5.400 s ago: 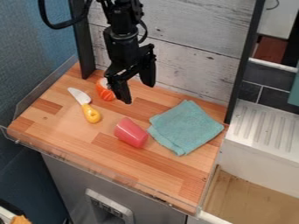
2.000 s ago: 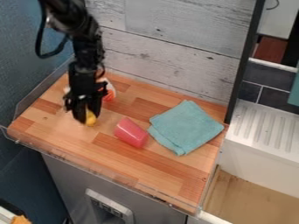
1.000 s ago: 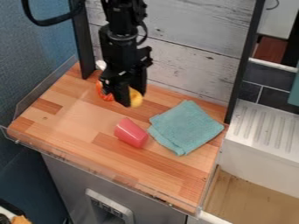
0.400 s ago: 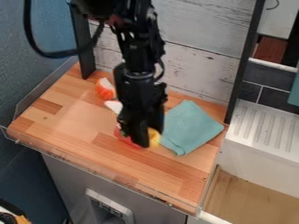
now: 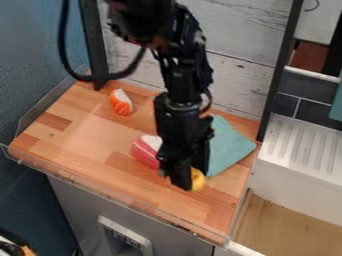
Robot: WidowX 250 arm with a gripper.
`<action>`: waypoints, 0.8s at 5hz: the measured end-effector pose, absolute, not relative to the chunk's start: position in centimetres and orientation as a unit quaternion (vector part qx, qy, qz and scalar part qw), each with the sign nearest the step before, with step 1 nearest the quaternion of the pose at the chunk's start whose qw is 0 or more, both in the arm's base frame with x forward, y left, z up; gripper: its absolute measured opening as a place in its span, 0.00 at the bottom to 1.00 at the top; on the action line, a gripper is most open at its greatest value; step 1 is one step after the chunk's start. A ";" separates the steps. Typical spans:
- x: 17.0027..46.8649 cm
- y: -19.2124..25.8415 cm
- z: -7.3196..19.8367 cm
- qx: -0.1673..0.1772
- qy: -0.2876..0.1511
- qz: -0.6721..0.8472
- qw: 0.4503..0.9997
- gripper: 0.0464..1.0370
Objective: Lift the yellow knife
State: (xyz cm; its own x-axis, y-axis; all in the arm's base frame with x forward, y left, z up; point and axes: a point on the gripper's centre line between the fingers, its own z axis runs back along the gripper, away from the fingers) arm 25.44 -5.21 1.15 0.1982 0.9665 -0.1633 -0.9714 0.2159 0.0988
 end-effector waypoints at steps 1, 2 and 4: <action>25.3 -7.0 0.6 -0.016 0.107 0.607 0.787 0.45; 25.1 -8.3 -0.2 -0.016 0.118 0.595 0.795 0.45; 26.1 -9.0 -2.2 -0.007 0.135 0.585 0.800 0.45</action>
State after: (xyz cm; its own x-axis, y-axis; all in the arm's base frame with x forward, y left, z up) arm 26.09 -8.98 -2.23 0.2804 0.9335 -0.2234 -0.9373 0.3165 0.1460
